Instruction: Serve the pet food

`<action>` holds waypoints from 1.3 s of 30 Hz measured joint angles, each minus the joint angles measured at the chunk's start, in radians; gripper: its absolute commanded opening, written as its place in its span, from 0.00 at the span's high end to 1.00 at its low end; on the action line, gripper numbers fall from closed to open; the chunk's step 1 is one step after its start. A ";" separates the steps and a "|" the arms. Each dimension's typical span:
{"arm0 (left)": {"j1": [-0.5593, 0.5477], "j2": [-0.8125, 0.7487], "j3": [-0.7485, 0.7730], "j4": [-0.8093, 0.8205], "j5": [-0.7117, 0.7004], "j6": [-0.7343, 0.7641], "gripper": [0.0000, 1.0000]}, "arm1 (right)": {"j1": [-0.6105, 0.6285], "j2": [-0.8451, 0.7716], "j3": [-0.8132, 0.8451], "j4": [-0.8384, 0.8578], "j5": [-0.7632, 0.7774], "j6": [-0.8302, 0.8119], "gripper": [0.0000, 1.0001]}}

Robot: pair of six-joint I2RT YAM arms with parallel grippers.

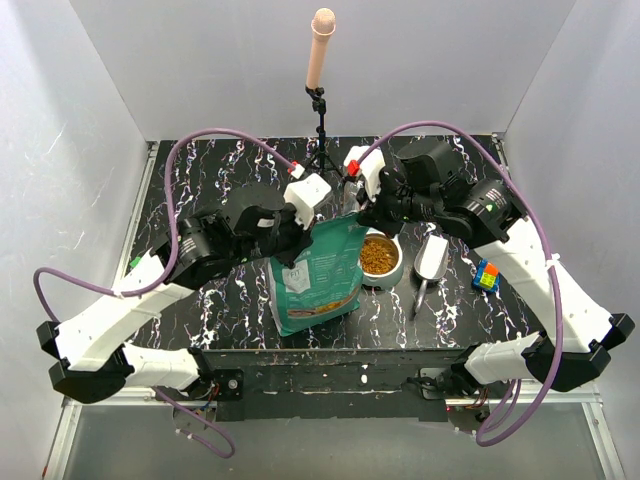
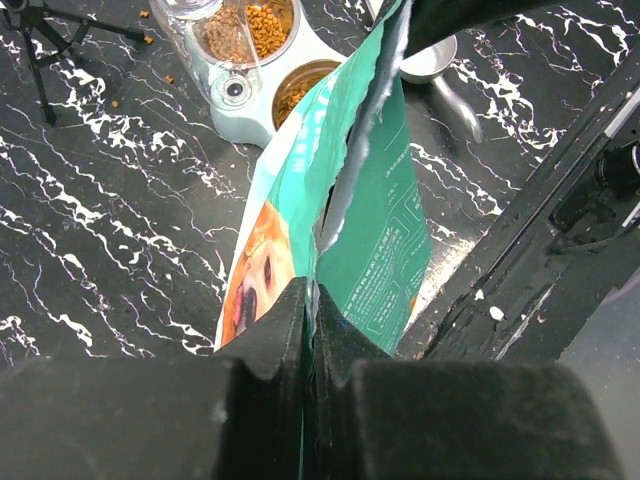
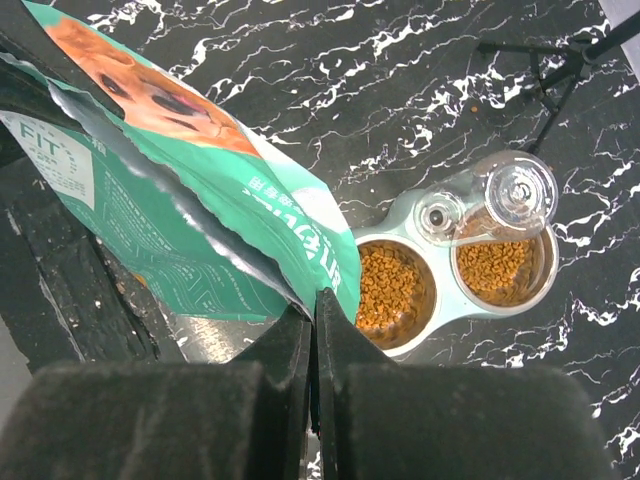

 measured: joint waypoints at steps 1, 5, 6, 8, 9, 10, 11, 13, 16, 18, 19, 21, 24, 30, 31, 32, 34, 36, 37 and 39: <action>-0.001 -0.010 -0.008 0.000 -0.006 -0.006 0.99 | 0.003 0.000 0.000 0.005 -0.003 0.002 0.99; -0.006 -0.037 -0.018 -0.018 -0.024 -0.027 0.90 | 0.013 0.000 0.000 0.018 -0.016 0.006 0.99; -0.006 -0.044 -0.019 -0.022 -0.031 -0.037 0.97 | 0.013 0.000 0.000 0.019 -0.020 0.007 0.99; -0.007 -0.058 -0.032 -0.022 -0.036 -0.055 1.00 | 0.016 0.000 0.000 0.024 -0.029 0.008 0.99; -0.010 -0.064 -0.037 -0.022 -0.037 -0.063 1.00 | 0.018 0.001 0.000 0.026 -0.031 0.008 0.99; -0.012 -0.068 -0.039 -0.023 -0.037 -0.069 1.00 | 0.019 0.002 0.000 0.028 -0.034 0.007 0.99; -0.012 -0.071 -0.040 -0.024 -0.037 -0.074 1.00 | 0.019 0.003 0.000 0.030 -0.038 0.007 0.99; -0.012 -0.071 -0.040 -0.026 -0.037 -0.079 1.00 | 0.019 0.004 0.000 0.032 -0.040 0.007 0.99; -0.012 -0.071 -0.040 -0.026 -0.037 -0.086 0.66 | 0.019 0.004 0.000 0.033 -0.041 0.007 0.99; -0.011 -0.075 -0.035 -0.042 -0.054 -0.085 0.69 | 0.018 0.004 0.000 0.024 -0.023 0.005 0.99; -0.009 -0.085 -0.031 -0.060 -0.066 -0.090 0.73 | 0.011 0.004 0.000 0.019 -0.018 0.005 0.99; -0.004 -0.121 -0.024 -0.092 -0.086 -0.093 0.85 | 0.006 0.005 0.000 0.019 -0.013 0.005 0.99; -0.004 -0.164 -0.010 -0.120 -0.108 -0.093 1.00 | 0.006 0.004 0.000 0.018 -0.008 0.006 0.99; -0.004 -0.170 -0.005 -0.126 -0.110 -0.092 1.00 | 0.005 0.004 0.000 0.016 -0.008 0.008 0.99; -0.005 -0.170 -0.005 -0.126 -0.109 -0.092 1.00 | 0.006 0.004 0.000 0.015 -0.008 0.008 0.99; -0.005 -0.170 -0.005 -0.126 -0.109 -0.089 1.00 | 0.006 0.004 0.001 0.013 -0.008 0.008 0.99; -0.005 -0.170 -0.003 -0.127 -0.109 -0.085 0.86 | 0.006 0.004 0.002 0.013 -0.009 0.008 0.99; -0.005 -0.170 -0.002 -0.128 -0.095 -0.075 0.49 | 0.006 0.005 0.005 0.009 -0.009 0.008 0.99; -0.004 -0.171 0.000 -0.130 -0.089 -0.061 0.36 | 0.006 0.005 0.007 0.004 -0.010 0.008 0.99; -0.004 -0.173 0.005 -0.130 -0.057 -0.058 0.30 | 0.006 0.005 0.008 0.002 -0.010 0.008 0.99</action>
